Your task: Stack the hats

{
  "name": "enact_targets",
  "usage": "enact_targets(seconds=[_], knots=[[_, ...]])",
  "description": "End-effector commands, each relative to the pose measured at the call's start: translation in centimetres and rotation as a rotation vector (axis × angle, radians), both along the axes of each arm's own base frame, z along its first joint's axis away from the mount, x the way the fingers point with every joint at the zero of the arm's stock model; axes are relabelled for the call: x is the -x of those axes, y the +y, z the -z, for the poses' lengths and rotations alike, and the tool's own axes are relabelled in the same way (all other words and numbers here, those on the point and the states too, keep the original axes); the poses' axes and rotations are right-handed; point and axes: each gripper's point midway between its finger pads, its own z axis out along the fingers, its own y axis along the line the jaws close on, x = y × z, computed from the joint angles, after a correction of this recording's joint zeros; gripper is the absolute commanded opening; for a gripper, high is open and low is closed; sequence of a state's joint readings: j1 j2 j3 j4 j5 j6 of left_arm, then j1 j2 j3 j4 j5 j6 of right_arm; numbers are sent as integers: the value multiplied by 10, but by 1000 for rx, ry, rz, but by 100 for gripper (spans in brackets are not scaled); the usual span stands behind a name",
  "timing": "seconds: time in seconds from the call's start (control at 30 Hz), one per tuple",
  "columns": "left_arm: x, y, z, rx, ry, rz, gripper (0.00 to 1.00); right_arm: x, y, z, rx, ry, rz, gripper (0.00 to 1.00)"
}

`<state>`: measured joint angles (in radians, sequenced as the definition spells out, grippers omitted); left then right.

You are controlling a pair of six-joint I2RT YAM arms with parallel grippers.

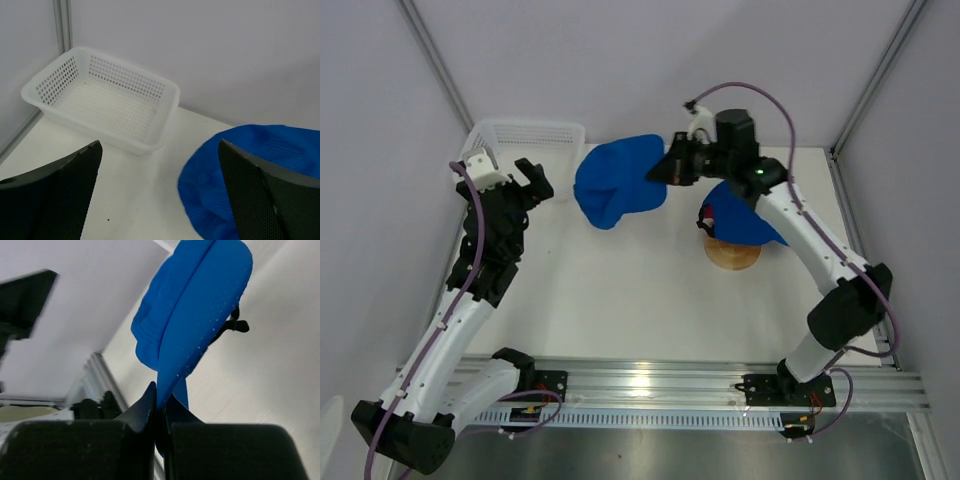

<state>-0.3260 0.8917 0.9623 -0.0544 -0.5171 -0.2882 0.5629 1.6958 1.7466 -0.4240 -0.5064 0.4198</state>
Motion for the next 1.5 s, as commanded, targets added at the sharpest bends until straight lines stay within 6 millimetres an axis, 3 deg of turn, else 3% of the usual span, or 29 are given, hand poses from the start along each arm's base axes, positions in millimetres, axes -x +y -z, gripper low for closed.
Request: enact_targets(seconds=[0.0, 0.03, 0.13, 0.2, 0.23, 0.33, 0.37, 0.47, 0.77, 0.93, 1.03, 1.1, 1.13, 1.17, 1.27, 1.33, 1.37, 1.4, 1.47], knots=[[-1, 1, -5, 19, -37, 4, 99, 4, -74, -64, -226, -47, -27, 0], [-5, -1, 1, 18, -21, 9, 100, 9, -87, -68, -268, -45, 0, 0], [-12, -10, -1, 41, -21, 54, 99, -2, -129, -66, -216, -88, 153, 0], [-18, -16, 6, 48, 0, 77, 99, 9, -144, -70, -237, -87, 143, 0], [-20, -17, 8, 50, 6, 79, 99, 5, -162, -74, -254, -103, 167, 0], [-25, -22, 14, 52, 25, 97, 100, 20, -185, -67, -280, -51, 195, 0], [-26, -24, 15, 50, 27, 103, 99, 20, -205, -66, -287, -49, 238, 0], [-29, -24, 12, 55, 8, 104, 99, 33, -237, -60, -326, -48, 304, 0], [-38, -29, 21, 41, 35, 133, 100, 42, -248, -26, -406, 115, 277, 0], [-40, -31, 26, 48, 35, 140, 100, 50, -260, 12, -259, 216, 346, 0], [-42, -32, 27, 57, 32, 146, 100, 59, -257, 4, -259, 178, 261, 0], [-46, -36, 27, 62, 31, 165, 100, 53, -261, 5, -214, 130, 257, 0], [-47, -37, 28, 65, 32, 169, 100, 52, -267, 15, -188, 178, 286, 0], [-48, -39, 28, 65, 33, 177, 100, 41, -284, 24, -143, 183, 361, 0], [-53, -42, 36, 63, 52, 184, 100, 22, -314, 31, -175, 242, 417, 0], [-56, -40, 41, 53, 56, 173, 100, 13, -334, 52, -87, 315, 493, 0], [-57, -39, 42, 54, 51, 166, 99, 5, -362, 75, 56, 354, 635, 0], [-57, -36, 48, 60, 62, 151, 99, 2, -375, 91, 112, 420, 697, 0], [-59, -37, 49, 73, 59, 151, 99, -8, -387, 89, 154, 394, 722, 0]])
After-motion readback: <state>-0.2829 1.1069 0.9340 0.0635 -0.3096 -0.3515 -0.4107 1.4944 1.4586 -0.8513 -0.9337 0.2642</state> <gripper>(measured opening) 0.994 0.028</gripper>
